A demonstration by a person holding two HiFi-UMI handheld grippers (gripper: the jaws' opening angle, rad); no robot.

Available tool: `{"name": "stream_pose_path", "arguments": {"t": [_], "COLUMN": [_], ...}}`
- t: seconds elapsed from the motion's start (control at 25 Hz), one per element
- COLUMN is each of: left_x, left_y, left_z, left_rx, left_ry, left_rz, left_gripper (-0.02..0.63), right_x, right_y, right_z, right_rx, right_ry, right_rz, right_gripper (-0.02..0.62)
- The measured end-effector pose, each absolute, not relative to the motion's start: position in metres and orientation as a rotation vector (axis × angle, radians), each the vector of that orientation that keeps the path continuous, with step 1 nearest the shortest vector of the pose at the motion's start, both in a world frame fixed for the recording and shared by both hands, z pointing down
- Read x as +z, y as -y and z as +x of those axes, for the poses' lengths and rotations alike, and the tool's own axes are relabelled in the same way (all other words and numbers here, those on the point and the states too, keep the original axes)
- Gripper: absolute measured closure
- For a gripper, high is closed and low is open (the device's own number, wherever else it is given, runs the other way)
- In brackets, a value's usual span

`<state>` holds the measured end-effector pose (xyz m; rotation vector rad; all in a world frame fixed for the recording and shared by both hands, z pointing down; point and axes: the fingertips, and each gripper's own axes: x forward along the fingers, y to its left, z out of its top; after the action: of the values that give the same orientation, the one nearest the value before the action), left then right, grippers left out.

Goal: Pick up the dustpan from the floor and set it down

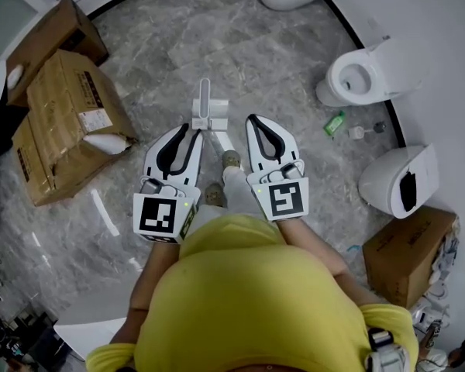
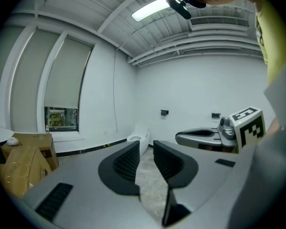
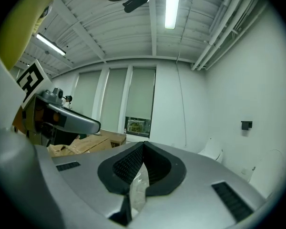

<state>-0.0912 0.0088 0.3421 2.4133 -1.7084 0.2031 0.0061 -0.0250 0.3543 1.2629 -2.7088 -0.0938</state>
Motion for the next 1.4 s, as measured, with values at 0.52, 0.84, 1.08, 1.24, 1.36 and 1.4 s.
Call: {"name": "stream_pose_path", "arguments": {"t": [0.52, 0.84, 1.08, 1.24, 1.36, 1.4], "left_x": [0.399, 0.456, 0.497, 0.520, 0.540, 0.547], "left_y": [0.084, 0.096, 0.105, 0.108, 0.108, 0.108], "left_z": [-0.103, -0.091, -0.092, -0.095, -0.097, -0.097], "left_rx": [0.251, 0.310, 0.374, 0.460, 0.508, 0.512], "left_ry": [1.668, 1.390, 1.239, 1.175, 1.094, 1.061], "left_rz": [2.231, 2.186, 2.120, 2.098, 2.072, 2.061], "left_gripper": [0.509, 0.431, 0.366, 0.353, 0.344, 0.340], "right_x": [0.401, 0.424, 0.439, 0.452, 0.461, 0.463], "right_y": [0.127, 0.146, 0.150, 0.150, 0.152, 0.152], "right_z": [0.004, -0.003, -0.010, -0.017, -0.020, -0.022], "right_rx": [-0.062, -0.006, 0.020, 0.034, 0.053, 0.056], "right_ry": [2.720, 2.716, 2.691, 2.658, 2.630, 2.621], "right_rz": [1.073, 0.986, 0.943, 0.912, 0.915, 0.915], "right_gripper": [0.584, 0.584, 0.584, 0.584, 0.583, 0.584]}}
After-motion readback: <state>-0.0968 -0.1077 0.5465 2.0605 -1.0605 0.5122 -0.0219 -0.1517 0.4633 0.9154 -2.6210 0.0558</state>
